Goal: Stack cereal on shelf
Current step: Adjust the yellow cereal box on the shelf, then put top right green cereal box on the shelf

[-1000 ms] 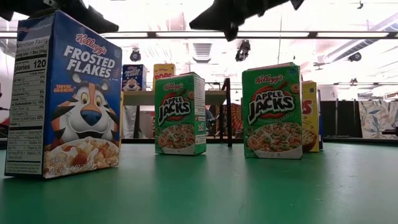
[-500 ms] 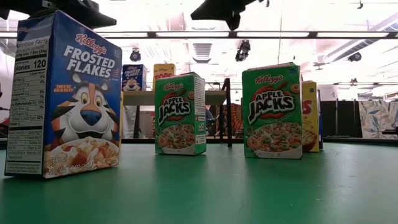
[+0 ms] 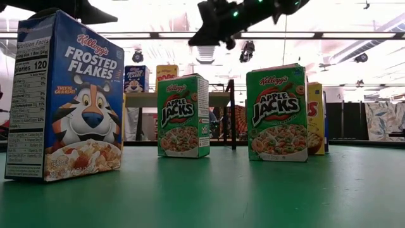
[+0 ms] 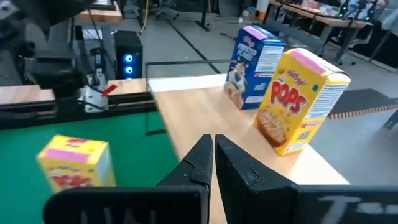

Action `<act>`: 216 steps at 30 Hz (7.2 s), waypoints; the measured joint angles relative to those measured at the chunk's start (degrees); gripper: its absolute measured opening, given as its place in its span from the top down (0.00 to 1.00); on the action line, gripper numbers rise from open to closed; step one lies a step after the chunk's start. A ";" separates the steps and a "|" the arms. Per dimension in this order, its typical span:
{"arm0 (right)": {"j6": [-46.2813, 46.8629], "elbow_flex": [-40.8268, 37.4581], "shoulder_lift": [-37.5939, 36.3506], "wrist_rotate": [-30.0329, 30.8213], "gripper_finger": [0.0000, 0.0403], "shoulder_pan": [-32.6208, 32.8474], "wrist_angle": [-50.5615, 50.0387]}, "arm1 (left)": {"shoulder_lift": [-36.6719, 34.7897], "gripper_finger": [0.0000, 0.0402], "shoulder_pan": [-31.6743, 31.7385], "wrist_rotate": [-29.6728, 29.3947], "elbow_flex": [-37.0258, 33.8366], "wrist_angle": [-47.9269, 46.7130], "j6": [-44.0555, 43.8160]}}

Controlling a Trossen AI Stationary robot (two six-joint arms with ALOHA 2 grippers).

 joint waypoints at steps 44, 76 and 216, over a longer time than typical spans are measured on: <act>-9.33 28.21 28.36 9.42 0.98 -10.30 -6.64 | -0.94 0.91 0.04 -0.92 -1.04 0.22 0.84; -4.77 30.04 28.86 -1.42 0.98 -7.59 -1.15 | -0.83 0.91 0.04 -0.87 -1.05 0.37 1.27; 0.52 57.78 28.86 -3.81 0.98 6.38 -65.67 | -0.81 0.91 0.09 -0.87 -1.07 0.20 2.35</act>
